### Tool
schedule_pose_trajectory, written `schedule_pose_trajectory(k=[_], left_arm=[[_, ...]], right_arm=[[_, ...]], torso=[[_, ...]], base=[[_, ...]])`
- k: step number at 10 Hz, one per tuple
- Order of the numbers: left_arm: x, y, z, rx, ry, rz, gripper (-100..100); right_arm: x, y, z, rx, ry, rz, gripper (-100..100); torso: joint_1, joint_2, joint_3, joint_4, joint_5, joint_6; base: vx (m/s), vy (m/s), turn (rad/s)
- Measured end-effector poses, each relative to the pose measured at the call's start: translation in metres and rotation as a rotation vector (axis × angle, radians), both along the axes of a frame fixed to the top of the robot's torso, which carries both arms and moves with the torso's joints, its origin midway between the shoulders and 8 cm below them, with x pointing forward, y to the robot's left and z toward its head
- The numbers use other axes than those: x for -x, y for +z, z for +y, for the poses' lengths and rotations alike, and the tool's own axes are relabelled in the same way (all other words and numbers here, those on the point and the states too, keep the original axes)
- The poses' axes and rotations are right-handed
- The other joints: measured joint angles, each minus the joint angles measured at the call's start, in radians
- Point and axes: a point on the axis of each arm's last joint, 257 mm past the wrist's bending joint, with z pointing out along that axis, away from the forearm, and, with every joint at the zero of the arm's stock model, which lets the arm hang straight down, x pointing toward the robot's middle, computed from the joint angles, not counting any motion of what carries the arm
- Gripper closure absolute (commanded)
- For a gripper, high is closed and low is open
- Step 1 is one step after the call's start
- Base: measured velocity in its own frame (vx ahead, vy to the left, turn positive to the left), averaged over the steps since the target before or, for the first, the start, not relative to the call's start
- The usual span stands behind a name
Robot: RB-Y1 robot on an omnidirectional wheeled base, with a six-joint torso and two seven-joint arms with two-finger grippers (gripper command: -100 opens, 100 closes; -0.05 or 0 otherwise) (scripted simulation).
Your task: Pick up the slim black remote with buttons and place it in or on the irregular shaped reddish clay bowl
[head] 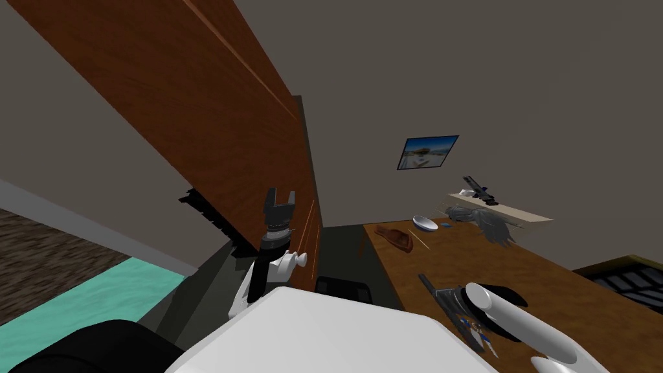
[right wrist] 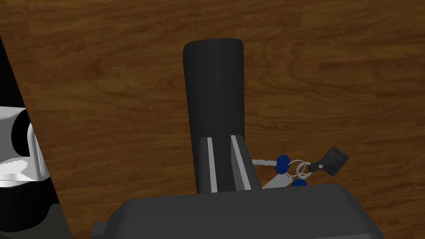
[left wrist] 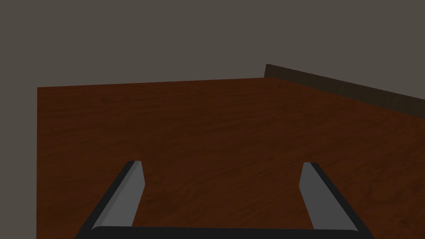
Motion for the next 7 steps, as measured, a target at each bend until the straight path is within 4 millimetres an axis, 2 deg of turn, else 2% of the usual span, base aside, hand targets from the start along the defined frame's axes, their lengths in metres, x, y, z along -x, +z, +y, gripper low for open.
schedule_pose_trajectory(k=[2, 7], left_arm=[[0.000, 0.000, 0.000, 0.000, 0.000, 0.000, 0], [0.000, 0.000, 0.000, 0.000, 0.000, 0.000, 0]], right_arm=[[-0.007, 0.015, -0.010, 0.006, -0.007, 0.000, 100], [-0.008, 0.046, -0.021, 0.007, -0.028, 0.009, 100]], torso=[[0.000, 0.000, 0.000, 0.000, 0.000, 0.000], [0.000, 0.005, 0.003, 0.001, 0.000, 0.000]], base=[[0.154, 0.025, 0.039], [0.108, 0.015, 0.053]])
